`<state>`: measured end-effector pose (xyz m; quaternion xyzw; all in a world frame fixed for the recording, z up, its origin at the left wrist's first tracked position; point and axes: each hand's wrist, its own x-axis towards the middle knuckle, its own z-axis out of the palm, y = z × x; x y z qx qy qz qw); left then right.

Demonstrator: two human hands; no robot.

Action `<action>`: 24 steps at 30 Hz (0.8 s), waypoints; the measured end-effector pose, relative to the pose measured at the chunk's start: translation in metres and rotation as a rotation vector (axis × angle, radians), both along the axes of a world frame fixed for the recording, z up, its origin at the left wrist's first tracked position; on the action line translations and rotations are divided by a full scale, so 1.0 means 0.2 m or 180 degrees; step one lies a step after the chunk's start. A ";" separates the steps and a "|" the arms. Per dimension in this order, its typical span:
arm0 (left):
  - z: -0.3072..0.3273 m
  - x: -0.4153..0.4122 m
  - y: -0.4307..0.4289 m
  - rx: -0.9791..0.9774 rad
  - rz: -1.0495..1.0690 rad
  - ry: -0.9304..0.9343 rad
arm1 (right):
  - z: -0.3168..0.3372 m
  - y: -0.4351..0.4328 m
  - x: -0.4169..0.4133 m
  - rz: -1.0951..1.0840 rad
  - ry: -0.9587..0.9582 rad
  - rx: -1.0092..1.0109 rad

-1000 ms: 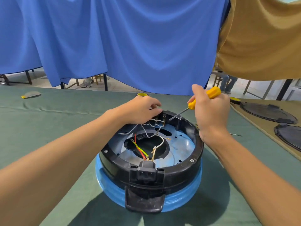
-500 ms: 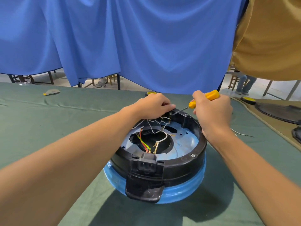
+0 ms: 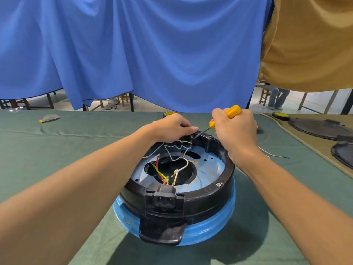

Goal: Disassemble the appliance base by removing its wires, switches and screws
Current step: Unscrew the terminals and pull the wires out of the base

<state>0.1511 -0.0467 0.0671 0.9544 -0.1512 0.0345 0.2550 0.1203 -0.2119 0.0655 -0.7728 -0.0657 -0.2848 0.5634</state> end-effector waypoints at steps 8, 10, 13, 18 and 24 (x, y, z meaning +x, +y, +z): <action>0.00 0.01 -0.01 0.0051 0.0019 -0.0015 | 0.07 0.04 0.13 0.0102 0.0567 0.0319; 0.00 0.01 -0.01 0.0064 0.0022 -0.0014 | 0.09 0.05 0.17 0.0114 0.0621 0.0272; 0.00 0.01 -0.01 0.0058 0.0020 -0.0071 | 0.14 0.08 0.23 0.0149 0.0841 0.0056; 0.00 0.02 0.00 0.0091 -0.0031 -0.0129 | 0.19 0.12 0.25 0.0178 0.1040 0.0017; 0.01 0.01 0.00 0.0067 -0.0033 -0.0118 | 0.10 0.04 0.18 0.0157 0.0958 0.0543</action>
